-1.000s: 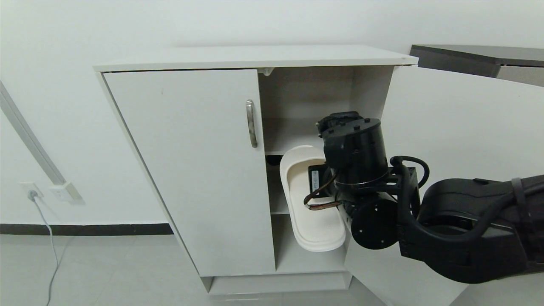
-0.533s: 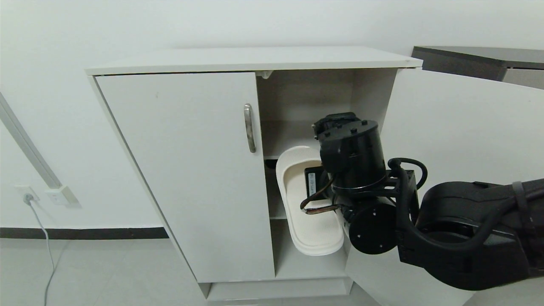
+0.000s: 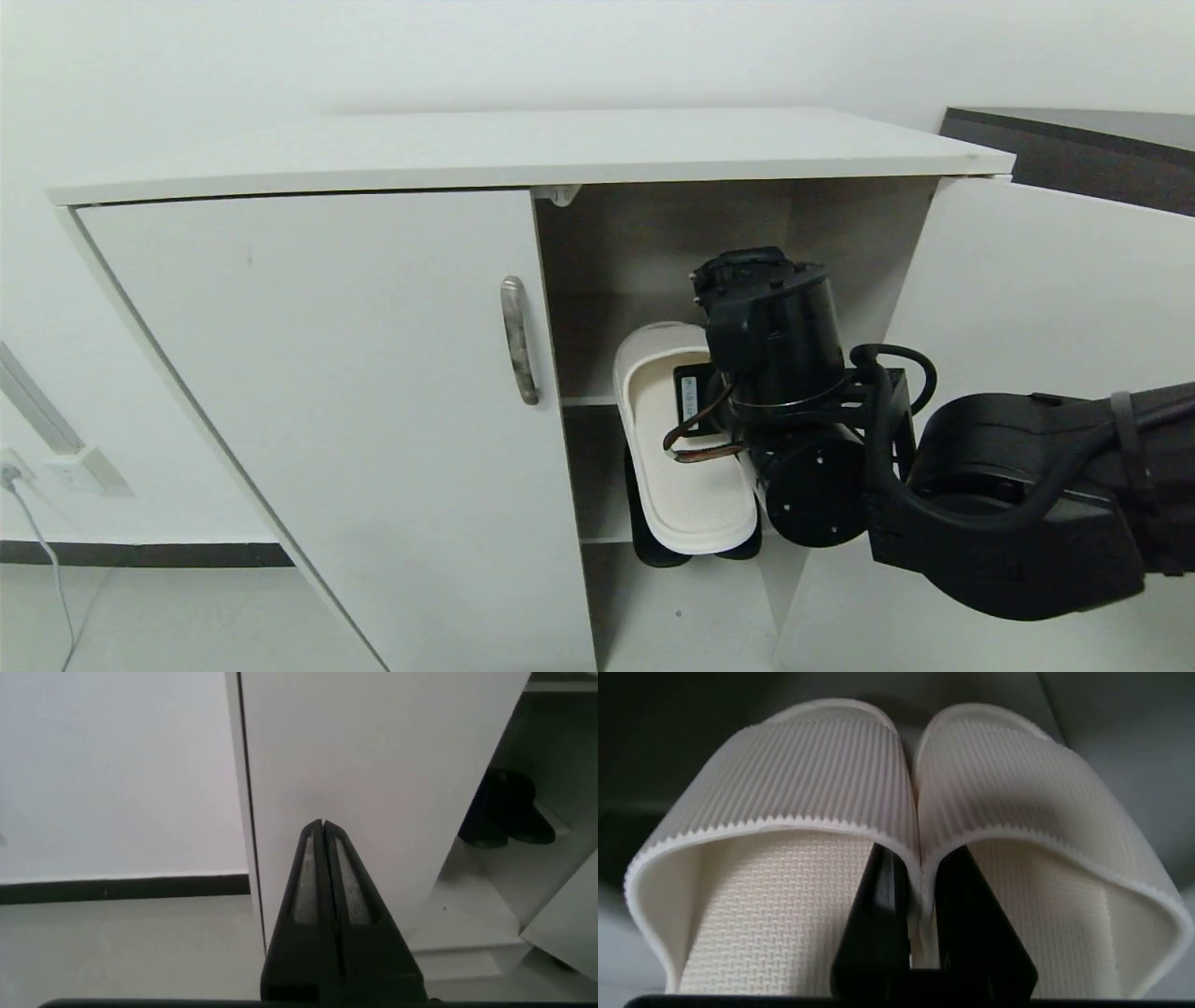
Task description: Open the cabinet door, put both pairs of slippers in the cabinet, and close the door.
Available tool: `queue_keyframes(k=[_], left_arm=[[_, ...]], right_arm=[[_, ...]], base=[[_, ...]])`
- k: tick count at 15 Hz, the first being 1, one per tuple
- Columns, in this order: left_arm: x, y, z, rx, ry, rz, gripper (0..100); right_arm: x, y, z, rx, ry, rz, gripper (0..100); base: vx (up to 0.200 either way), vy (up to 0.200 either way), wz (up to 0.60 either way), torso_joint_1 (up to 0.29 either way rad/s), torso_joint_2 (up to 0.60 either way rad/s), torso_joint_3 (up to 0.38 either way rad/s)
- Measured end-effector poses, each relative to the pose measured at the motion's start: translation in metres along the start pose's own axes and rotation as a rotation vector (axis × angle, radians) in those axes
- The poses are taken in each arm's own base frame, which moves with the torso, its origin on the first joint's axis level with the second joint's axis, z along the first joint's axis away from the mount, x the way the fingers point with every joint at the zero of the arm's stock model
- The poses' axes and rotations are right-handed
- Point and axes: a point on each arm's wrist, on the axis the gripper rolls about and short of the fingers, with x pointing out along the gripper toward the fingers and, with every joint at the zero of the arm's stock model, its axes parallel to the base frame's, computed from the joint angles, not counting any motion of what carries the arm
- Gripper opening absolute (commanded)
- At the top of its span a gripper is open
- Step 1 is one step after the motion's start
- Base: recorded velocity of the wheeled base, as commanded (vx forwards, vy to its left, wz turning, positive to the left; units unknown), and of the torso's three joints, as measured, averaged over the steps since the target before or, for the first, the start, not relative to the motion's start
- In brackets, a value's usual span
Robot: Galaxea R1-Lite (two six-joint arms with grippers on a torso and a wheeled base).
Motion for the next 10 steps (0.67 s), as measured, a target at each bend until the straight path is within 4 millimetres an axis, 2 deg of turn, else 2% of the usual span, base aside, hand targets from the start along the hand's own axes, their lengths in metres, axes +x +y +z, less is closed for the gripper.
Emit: queue_keyframes(k=[1,10], left_arm=[[0.000,0.000,0.000,0.000,0.001,0.001,0],[0.000,0.000,0.000,-0.001,0.000,0.000,0]], right_arm=[[0.001,0.001,0.000,0.002,0.000,0.000,0],[0.045,0.012,0.010,0.050,-0.026,-0.042,0]], base=[[0.200,0.000,0.00,-0.002,0.00,-0.002],[0.000,0.000,0.00,0.000,0.00,0.000]])
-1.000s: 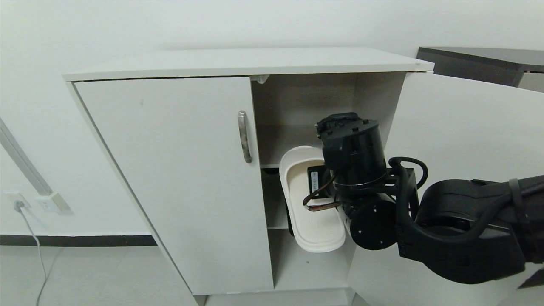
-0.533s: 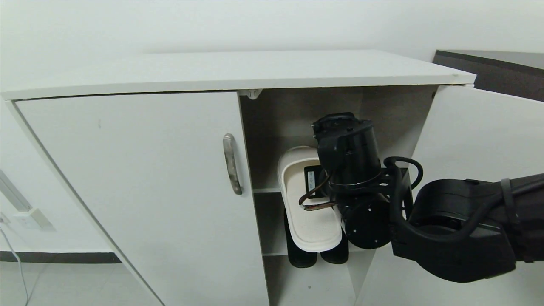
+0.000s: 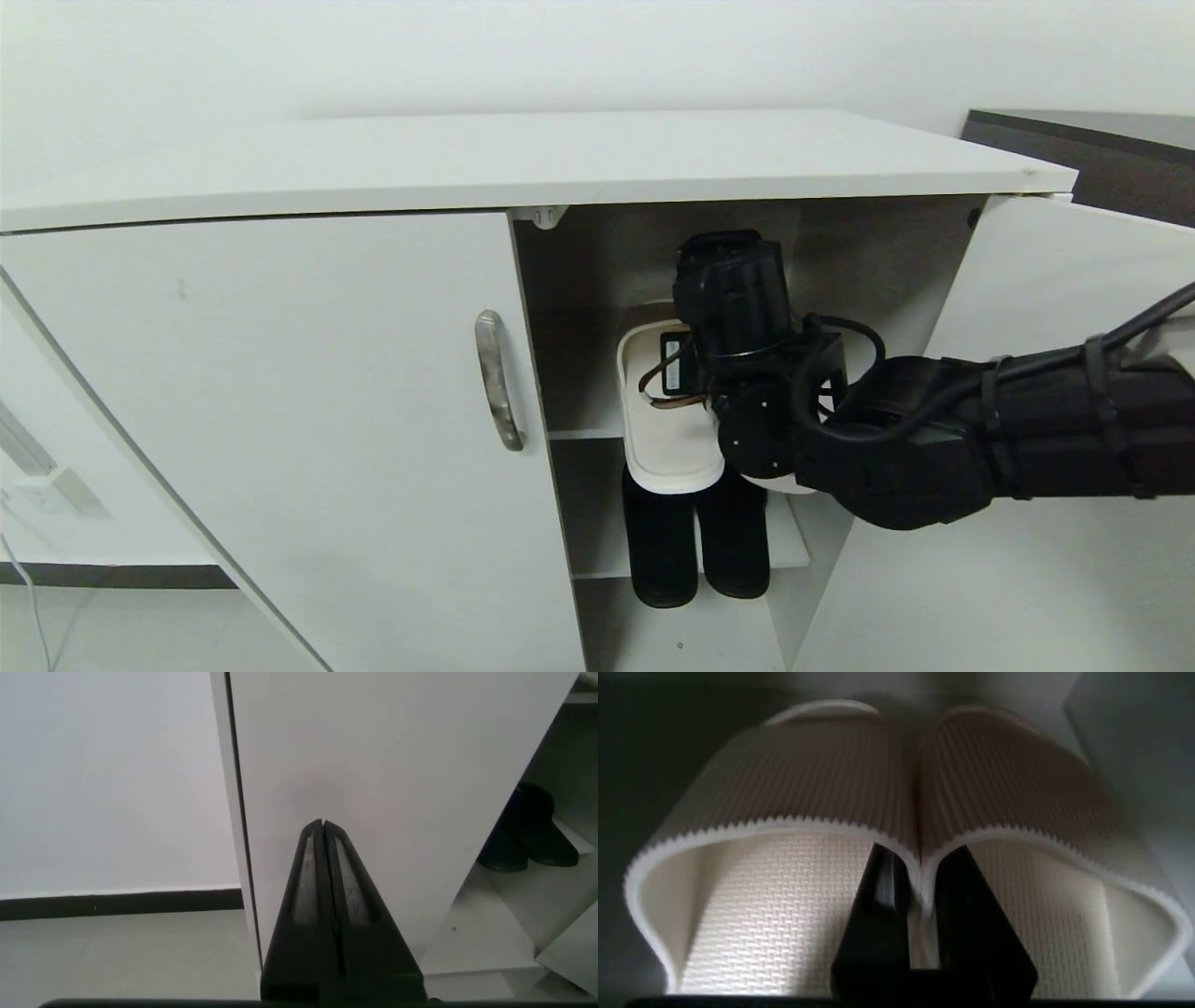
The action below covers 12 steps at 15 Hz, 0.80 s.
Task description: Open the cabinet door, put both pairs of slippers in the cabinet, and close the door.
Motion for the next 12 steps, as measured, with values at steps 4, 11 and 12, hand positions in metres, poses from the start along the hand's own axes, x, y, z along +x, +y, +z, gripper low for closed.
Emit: queue_keyframes(k=[4,11,12], left_arm=[[0.000,0.000,0.000,0.000,0.000,0.000,0],[0.000,0.000,0.000,0.000,0.000,0.000,0],[0.000,0.000,0.000,0.000,0.000,0.001,0]], right_arm=[[0.020,0.002,0.005,-0.003,0.009,-0.020,0],[0.047,0.003,0.012,0.016,0.006,-0.026,0],[0.050,0.003,0.010,0.013,0.011,-0.030,0]], base=[[0.000,0.000,0.00,0.000,0.00,0.000],[0.000,0.000,0.00,0.000,0.00,0.000],[0.000,0.000,0.00,0.000,0.00,0.000]])
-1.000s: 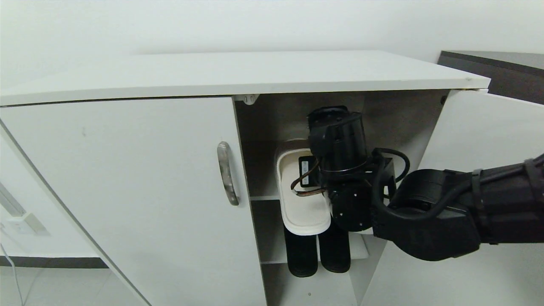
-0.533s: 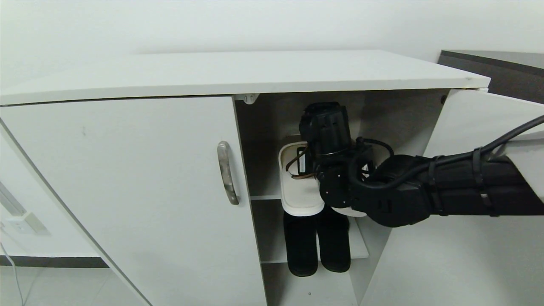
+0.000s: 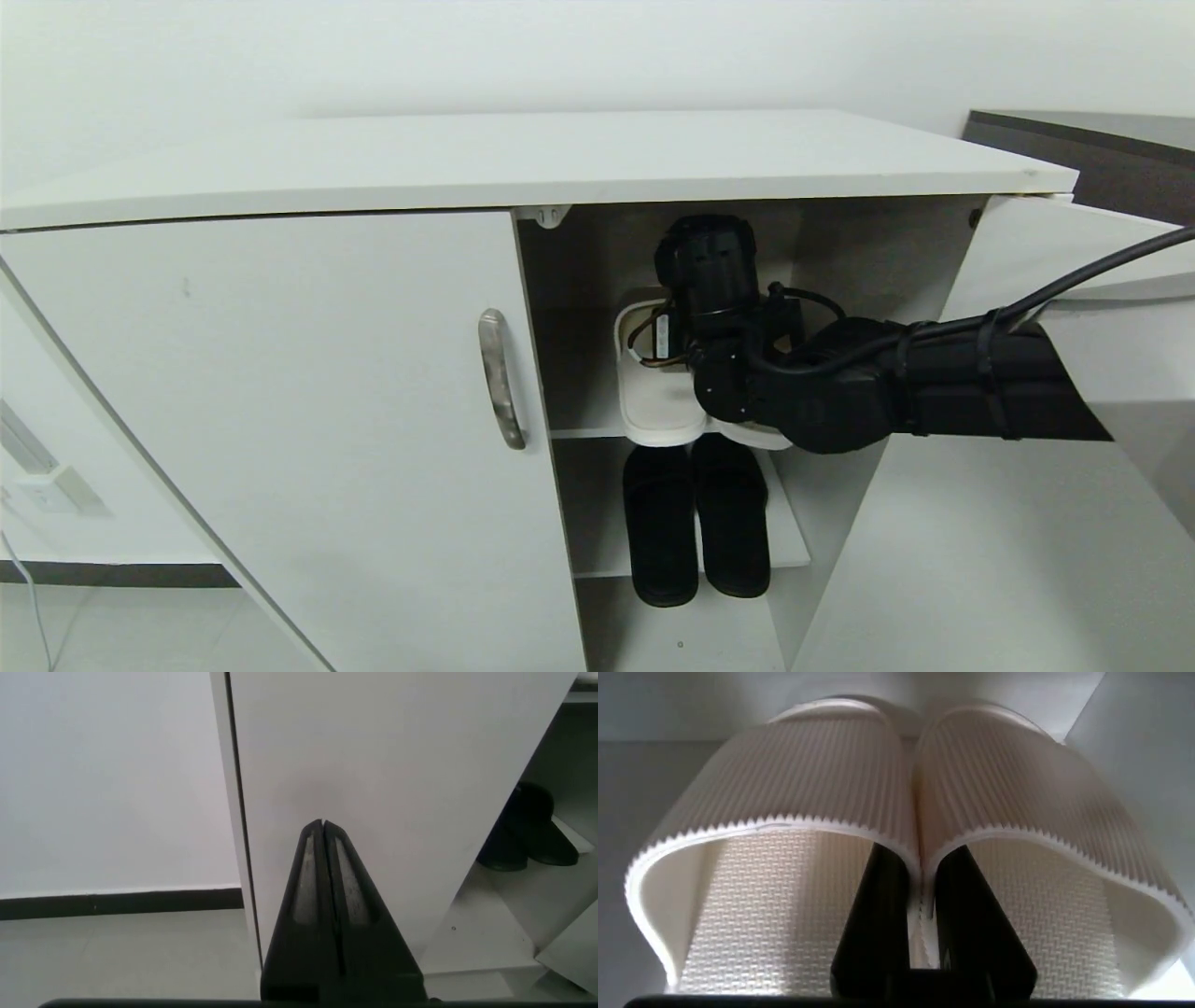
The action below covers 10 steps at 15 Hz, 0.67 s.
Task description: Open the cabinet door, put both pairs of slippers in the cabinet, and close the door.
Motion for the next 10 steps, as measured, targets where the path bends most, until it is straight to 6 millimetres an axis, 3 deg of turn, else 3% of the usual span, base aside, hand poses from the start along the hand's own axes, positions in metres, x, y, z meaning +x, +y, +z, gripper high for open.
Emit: queue_keyframes(k=[3,4,10], left_arm=[[0.0000,0.0000,0.0000,0.000,0.000,0.000,0],[0.0000,0.0000,0.0000,0.000,0.000,-0.001,0],[0.0000,0.0000,0.0000,0.000,0.000,0.000,0]], right_arm=[[0.0057,-0.0015,-0.0040,-0.009,0.012,-0.005,0],[0.0064,-0.0016,-0.0046,-0.011,0.014,-0.006,100],[0.0061,-0.0011,-0.0067,-0.013,0.019,-0.004,100]], base=[[0.000,0.000,0.00,0.000,0.00,0.000],[0.000,0.000,0.00,0.000,0.00,0.000],[0.000,0.000,0.00,0.000,0.00,0.000]])
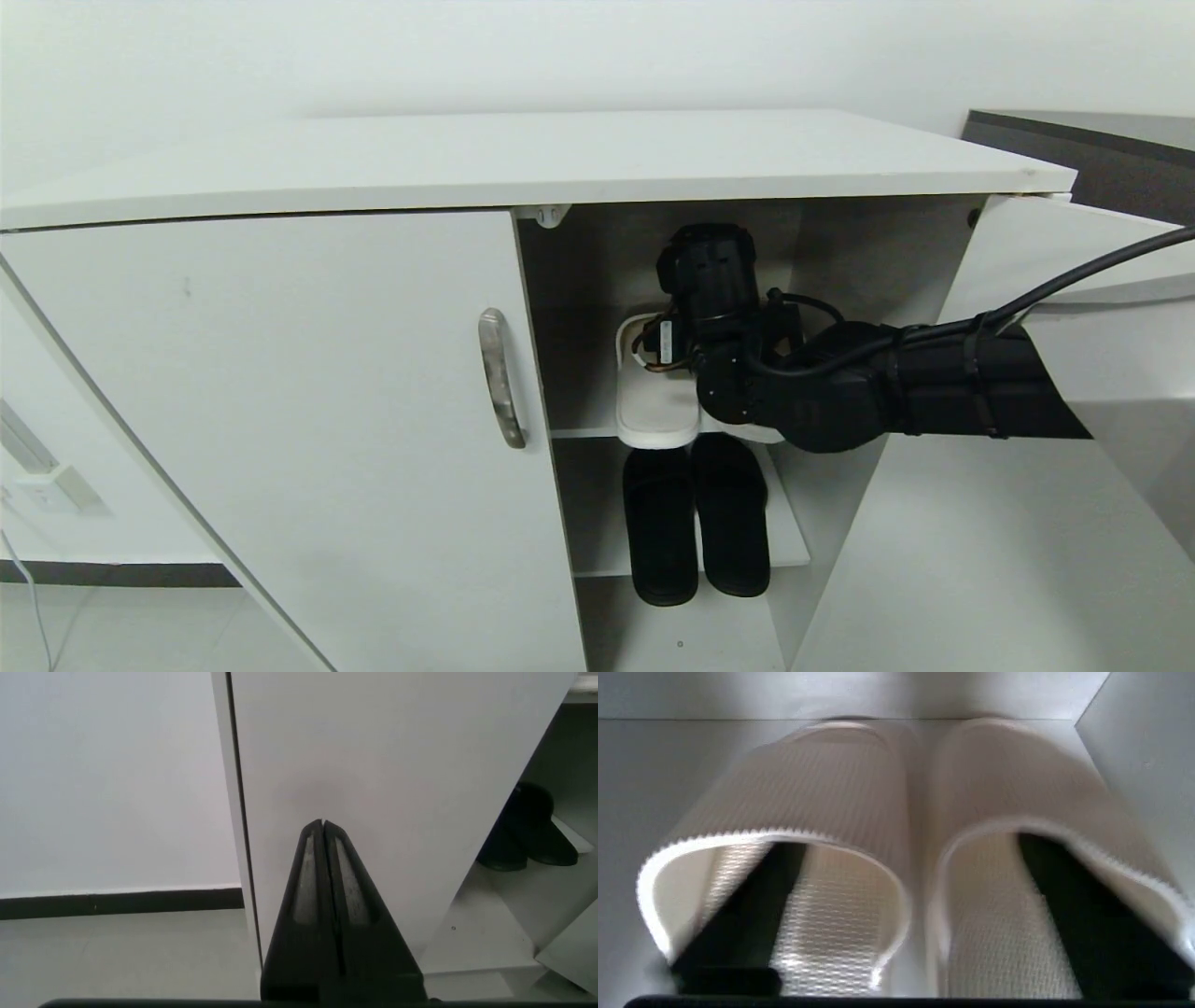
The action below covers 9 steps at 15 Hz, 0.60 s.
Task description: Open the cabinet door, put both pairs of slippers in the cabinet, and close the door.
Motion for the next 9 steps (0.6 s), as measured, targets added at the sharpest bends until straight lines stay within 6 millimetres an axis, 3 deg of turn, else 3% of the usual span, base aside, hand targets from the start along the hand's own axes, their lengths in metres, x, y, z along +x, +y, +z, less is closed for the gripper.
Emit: queue_keyframes(k=[5,9], left_arm=[[0.000,0.000,0.000,-0.001,0.000,-0.001,0],[0.000,0.000,0.000,-0.001,0.000,0.000,0]], right_arm=[[-0.010,-0.002,-0.002,-0.013,0.011,0.011,100],[-0.035,-0.010,0.004,-0.019,0.013,0.036,100]], base=[[0.000,0.000,0.00,0.000,0.00,0.000],[0.000,0.000,0.00,0.000,0.00,0.000]])
